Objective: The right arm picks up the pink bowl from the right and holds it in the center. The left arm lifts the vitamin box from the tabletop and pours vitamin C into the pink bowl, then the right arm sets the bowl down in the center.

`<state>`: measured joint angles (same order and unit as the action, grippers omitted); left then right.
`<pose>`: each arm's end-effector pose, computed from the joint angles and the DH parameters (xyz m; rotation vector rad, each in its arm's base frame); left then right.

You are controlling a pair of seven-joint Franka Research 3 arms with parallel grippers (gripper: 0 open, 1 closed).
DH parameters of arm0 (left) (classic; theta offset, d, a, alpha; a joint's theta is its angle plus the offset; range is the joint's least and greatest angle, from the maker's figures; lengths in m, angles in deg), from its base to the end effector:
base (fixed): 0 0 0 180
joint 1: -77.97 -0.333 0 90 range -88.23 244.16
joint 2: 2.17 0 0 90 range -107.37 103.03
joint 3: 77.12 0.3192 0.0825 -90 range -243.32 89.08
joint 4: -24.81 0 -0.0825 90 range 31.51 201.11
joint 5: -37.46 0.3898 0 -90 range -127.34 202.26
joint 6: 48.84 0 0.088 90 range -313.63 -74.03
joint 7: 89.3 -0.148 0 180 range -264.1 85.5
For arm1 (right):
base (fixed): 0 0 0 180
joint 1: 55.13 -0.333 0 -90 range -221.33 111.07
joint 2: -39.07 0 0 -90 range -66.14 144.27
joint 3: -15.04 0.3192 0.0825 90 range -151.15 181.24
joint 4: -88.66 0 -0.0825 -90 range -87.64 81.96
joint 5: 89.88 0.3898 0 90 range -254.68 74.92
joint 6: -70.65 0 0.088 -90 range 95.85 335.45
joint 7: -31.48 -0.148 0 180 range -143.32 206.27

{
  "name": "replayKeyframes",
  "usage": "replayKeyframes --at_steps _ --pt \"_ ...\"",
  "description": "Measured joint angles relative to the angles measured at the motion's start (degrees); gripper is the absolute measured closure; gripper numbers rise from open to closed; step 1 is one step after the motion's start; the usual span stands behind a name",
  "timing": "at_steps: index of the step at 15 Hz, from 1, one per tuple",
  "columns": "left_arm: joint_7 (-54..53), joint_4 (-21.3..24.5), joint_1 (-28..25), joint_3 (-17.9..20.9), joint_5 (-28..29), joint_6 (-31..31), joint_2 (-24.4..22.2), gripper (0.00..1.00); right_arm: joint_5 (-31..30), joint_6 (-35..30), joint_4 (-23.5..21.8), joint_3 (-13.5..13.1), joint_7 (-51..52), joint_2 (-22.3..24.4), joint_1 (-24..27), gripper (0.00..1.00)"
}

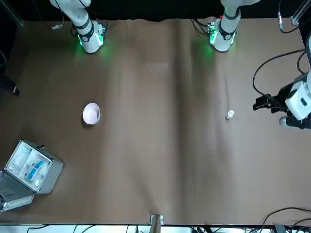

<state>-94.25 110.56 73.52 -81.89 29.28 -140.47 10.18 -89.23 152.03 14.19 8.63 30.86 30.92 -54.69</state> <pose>0.6172 -0.0200 0.4992 2.9706 -0.1173 -0.1572 0.5841 -0.0631 0.6198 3.1315 -0.2004 -0.0329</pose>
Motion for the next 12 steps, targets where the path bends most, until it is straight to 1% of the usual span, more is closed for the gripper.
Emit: replayKeyframes --at_steps 2,3,8,12 --pt "-2.4 -1.1 -0.9 0.1 -1.5 -0.5 2.1 0.00 0.0 0.0 0.0 0.0 0.0 0.0 0.0 0.01" --pt "-5.0 -1.5 -2.2 0.1 -3.6 -0.7 3.0 0.00 0.0 0.0 0.0 0.0 0.0 0.0 0.0 0.01" --pt "-22.7 -1.8 -11.0 0.3 -13.3 -0.8 6.6 0.00 0.0 0.0 0.0 0.3 0.0 0.0 -0.1 0.01" --pt "-35.5 -1.9 -15.3 0.3 -20.4 -0.8 9.8 0.00 0.0 0.1 0.0 0.9 0.1 0.0 -0.8 0.01"
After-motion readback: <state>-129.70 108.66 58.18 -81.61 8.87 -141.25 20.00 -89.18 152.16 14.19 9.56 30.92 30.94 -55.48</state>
